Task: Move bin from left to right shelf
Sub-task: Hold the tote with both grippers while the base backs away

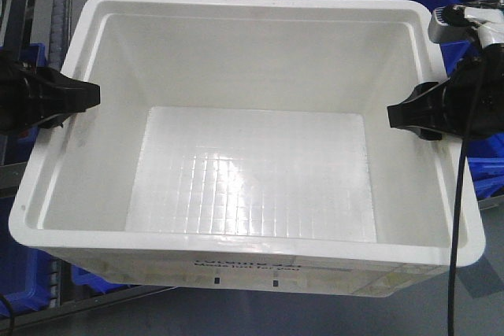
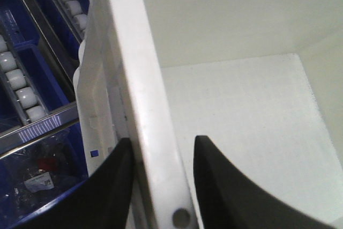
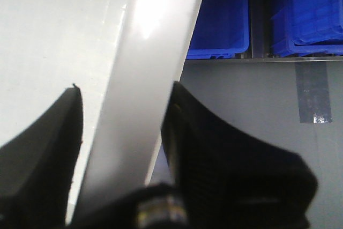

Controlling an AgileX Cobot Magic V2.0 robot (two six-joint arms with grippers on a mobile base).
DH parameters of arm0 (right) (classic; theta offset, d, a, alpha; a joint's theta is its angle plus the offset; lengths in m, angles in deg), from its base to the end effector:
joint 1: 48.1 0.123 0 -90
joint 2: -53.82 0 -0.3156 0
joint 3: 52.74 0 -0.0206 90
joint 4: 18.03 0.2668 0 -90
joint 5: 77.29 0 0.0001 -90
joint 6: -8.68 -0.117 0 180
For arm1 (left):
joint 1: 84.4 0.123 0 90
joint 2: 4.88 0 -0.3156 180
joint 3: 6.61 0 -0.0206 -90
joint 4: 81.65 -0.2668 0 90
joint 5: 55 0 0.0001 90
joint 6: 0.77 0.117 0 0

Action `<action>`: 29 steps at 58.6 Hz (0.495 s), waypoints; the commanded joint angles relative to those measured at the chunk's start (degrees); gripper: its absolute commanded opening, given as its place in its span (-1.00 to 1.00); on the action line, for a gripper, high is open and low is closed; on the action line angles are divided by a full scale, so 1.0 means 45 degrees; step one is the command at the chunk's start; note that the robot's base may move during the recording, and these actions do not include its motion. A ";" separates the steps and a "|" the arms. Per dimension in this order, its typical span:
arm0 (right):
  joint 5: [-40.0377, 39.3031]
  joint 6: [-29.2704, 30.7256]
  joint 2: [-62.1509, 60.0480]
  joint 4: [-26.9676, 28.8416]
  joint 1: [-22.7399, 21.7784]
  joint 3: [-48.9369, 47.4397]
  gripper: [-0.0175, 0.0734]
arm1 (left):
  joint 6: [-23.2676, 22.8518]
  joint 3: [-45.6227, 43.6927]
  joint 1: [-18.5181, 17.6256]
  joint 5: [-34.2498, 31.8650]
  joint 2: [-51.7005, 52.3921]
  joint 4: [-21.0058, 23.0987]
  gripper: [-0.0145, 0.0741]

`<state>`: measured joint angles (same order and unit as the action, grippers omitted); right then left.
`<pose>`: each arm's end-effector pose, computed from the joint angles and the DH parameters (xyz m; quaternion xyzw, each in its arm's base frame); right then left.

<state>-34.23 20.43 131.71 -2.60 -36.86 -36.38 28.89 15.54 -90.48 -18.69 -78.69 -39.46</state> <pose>0.2713 0.0756 0.3492 -0.1271 0.9160 0.1195 0.3612 0.2614 -0.0747 0.3580 0.0914 0.8670 -0.2285 0.4333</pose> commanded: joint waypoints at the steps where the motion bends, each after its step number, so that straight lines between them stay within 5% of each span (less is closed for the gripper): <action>1: -0.1324 0.0191 -0.0398 0.1730 0.0290 -0.0657 -0.62 | 0.0256 -0.0575 -0.0435 0.0328 0.0357 0.1995 -0.69; 29: -0.1324 0.0191 -0.0398 0.1730 0.0290 -0.0657 -0.62 | 0.0256 -0.0575 -0.0435 0.0328 0.0357 0.1995 -0.69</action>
<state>-34.23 20.43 131.71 -2.60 -36.86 -36.38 28.89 15.54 -90.48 -18.69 -78.69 -39.46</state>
